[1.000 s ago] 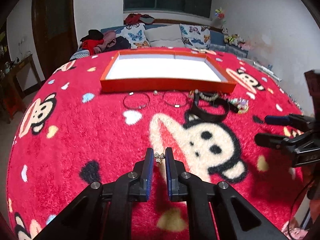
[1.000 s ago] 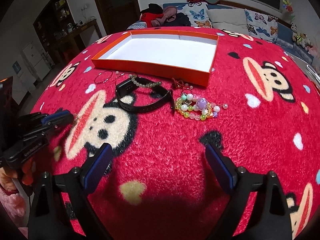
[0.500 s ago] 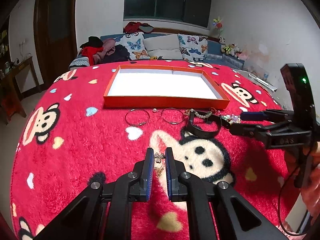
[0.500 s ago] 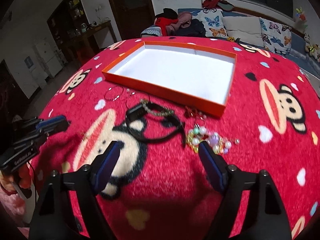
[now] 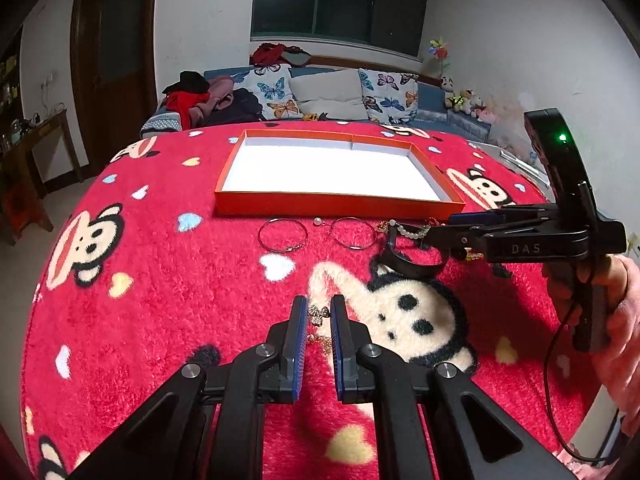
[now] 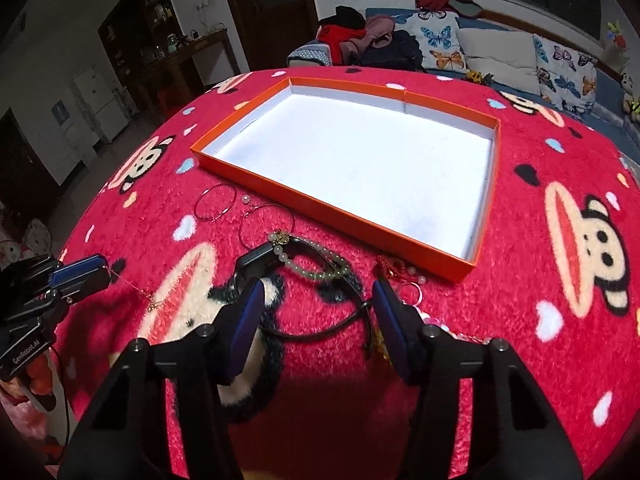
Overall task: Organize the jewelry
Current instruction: 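Grasp the rose-gold pendant necklace with the left tool while the right tool reaches toward the green bead bracelet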
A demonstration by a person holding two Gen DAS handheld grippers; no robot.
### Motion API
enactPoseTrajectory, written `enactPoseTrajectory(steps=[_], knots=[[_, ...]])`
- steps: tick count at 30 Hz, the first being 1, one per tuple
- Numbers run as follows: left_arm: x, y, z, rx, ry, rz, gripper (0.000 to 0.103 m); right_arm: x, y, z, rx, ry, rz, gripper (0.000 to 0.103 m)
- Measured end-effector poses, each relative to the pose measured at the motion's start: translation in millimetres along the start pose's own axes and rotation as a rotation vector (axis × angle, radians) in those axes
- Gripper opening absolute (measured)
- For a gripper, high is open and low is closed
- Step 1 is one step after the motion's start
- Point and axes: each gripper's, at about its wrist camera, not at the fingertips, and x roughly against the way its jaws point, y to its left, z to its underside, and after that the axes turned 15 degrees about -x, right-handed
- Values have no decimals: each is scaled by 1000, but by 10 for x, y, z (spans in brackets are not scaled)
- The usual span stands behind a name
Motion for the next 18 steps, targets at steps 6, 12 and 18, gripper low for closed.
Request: enactPoseTrajectory(steps=[6,12,18], knots=[[-61,5,-9,0,6,5,12,-76,30,-30,23,17,8,46],[-112,27,0,5,15,4,12,-182,-67,-110,-9,59,-16,46],[-133,32,-4,6,18,3,12,-215,-82,-161,-43,89,-63,46]])
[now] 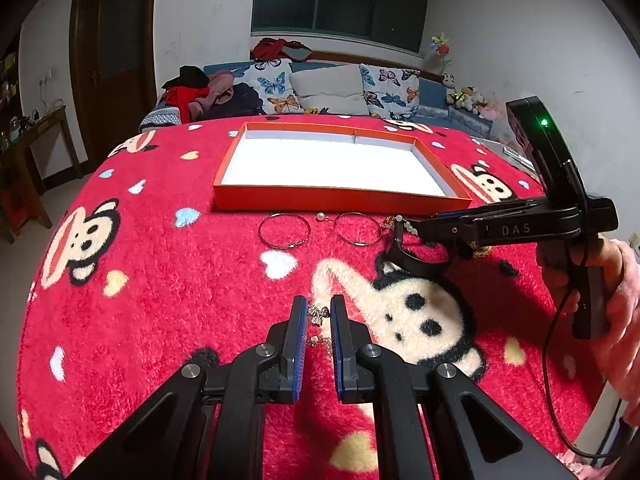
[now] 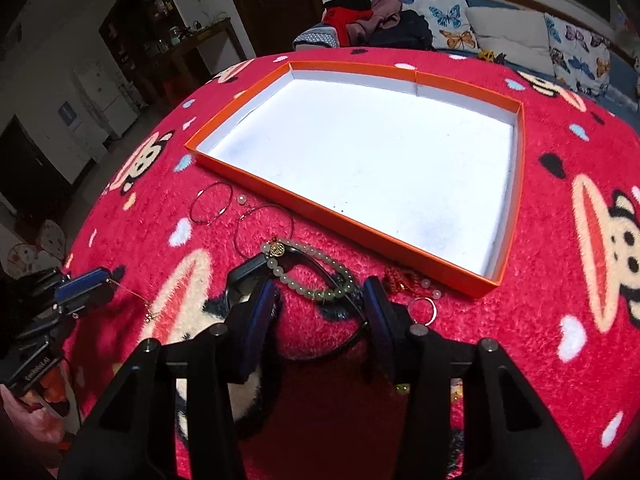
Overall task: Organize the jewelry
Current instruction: 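Grasp the rose-gold pendant necklace with the left tool while the right tool reaches toward the green bead bracelet, then grasp the green bead bracelet with the right tool while the left tool holds the pendant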
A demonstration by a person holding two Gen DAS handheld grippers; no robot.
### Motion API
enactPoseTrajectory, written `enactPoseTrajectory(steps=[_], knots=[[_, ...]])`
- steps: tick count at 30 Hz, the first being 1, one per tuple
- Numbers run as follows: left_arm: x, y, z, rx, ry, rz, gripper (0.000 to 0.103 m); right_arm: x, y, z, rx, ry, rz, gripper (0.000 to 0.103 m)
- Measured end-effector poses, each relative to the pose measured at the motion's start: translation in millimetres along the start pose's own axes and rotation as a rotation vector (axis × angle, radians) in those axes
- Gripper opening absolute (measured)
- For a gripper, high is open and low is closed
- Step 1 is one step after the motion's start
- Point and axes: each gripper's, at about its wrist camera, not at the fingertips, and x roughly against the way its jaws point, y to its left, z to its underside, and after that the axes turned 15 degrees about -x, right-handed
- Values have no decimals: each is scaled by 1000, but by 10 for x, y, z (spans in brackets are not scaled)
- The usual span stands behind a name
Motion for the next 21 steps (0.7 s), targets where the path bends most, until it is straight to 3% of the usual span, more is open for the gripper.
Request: enactPoseTrajectory(steps=[7,12,18,21], knots=[[-21,2,-2,-1,3,-2,12,-6,60,-2,9,-9,13,40],[-47,43,19,10,4,-5,12,91,220,55,106,-57,44,39],[-52,43,43,4,10,-7,12,93,338,55,177,-42,-22,19],[-46,41,43,6,11,-8,12,60,340,39,212,-33,-13,16]])
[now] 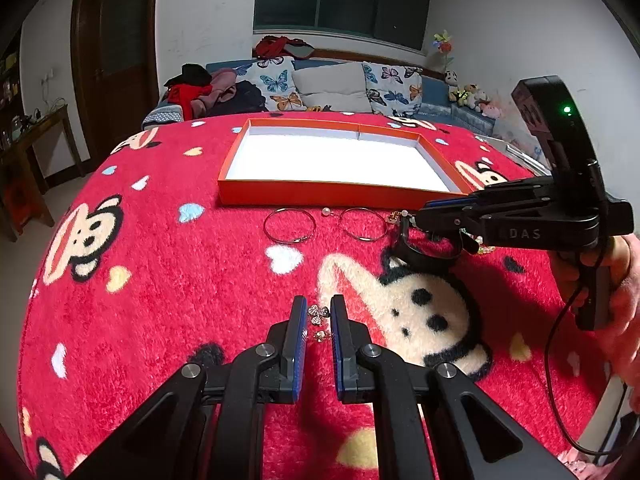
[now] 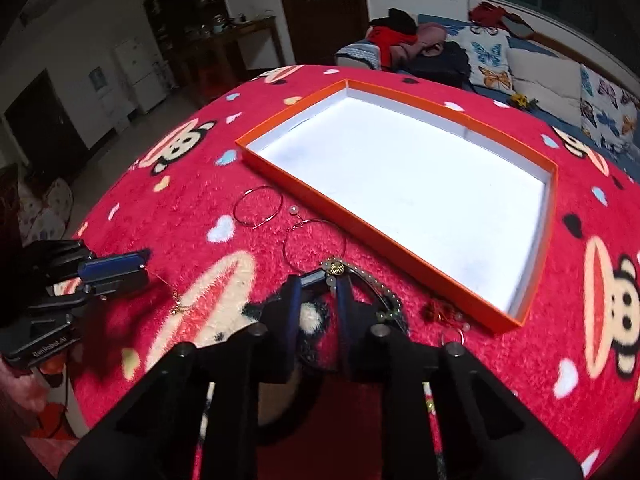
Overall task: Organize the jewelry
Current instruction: 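Grasp the green bead bracelet with the right tool while the left tool holds the pendant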
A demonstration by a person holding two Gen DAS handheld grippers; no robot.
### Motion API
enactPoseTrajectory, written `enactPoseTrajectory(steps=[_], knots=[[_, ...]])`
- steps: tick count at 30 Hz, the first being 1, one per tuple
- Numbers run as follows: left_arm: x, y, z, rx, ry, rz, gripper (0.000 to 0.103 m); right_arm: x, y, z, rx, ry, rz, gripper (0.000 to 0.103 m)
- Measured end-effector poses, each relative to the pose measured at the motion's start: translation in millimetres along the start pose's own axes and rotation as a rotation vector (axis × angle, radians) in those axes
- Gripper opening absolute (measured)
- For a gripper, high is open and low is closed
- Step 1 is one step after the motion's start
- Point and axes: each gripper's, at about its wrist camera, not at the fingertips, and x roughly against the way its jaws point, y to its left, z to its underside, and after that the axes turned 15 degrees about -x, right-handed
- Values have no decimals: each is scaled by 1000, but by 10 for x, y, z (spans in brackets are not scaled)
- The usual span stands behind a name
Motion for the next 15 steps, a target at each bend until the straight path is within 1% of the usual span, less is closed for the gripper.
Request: enactPoseTrajectory(steps=[4,12,15], knots=[[-7,23,9,9,4,-2,11,-75,-6,-14,56,29,14,16],[-37,33,8,14,14,0,12,-145,29,-21,241,75,55,16],[-38,29,6,13,15,-1,12,-180,26,-14,281,101,59,16]])
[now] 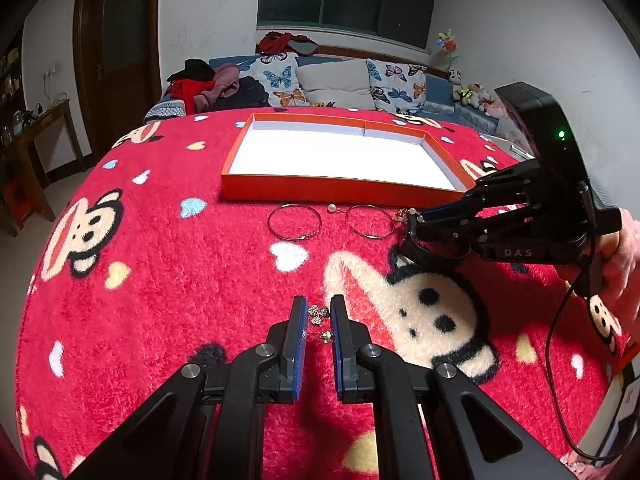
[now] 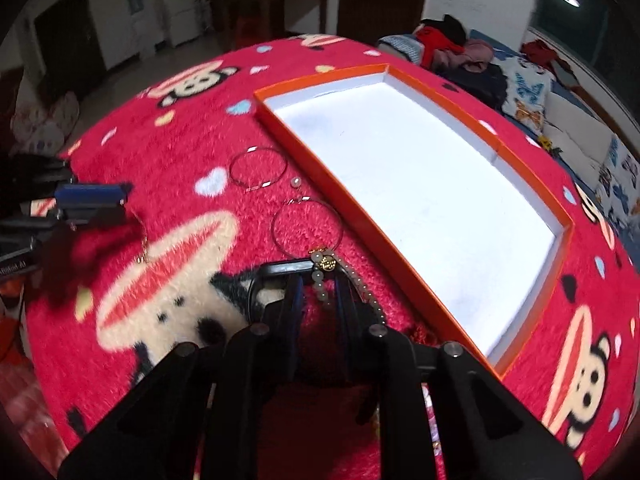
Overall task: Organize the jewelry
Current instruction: 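Grasp the green bead bracelet with the right tool while the left tool holds the pendant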
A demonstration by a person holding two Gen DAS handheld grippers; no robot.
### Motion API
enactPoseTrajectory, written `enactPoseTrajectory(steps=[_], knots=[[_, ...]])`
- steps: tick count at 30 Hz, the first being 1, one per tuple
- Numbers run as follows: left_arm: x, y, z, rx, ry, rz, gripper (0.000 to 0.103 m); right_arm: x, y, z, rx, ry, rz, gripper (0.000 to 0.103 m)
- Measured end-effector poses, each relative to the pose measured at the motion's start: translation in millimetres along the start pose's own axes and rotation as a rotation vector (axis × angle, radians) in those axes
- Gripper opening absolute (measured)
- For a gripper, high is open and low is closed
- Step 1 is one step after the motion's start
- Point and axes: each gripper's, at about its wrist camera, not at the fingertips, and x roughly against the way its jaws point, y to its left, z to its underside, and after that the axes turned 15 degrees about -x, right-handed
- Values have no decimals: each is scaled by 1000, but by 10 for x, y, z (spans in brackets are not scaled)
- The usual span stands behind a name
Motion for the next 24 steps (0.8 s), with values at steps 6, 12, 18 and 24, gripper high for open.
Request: enactPoseTrajectory(steps=[6,12,18,24], knots=[[-14,11,-3,8,3,1,12,-28,37,22,70,20,19,14],[-13,34,-2,15,5,-5,12,30,-7,54,30,-12,15,7],[67,122,-42,28,-11,5,12,234,-29,9,-68,-75,-27,6],[249,219,-194,18,-53,3,12,508,-48,-88,-159,-158,-50,6]])
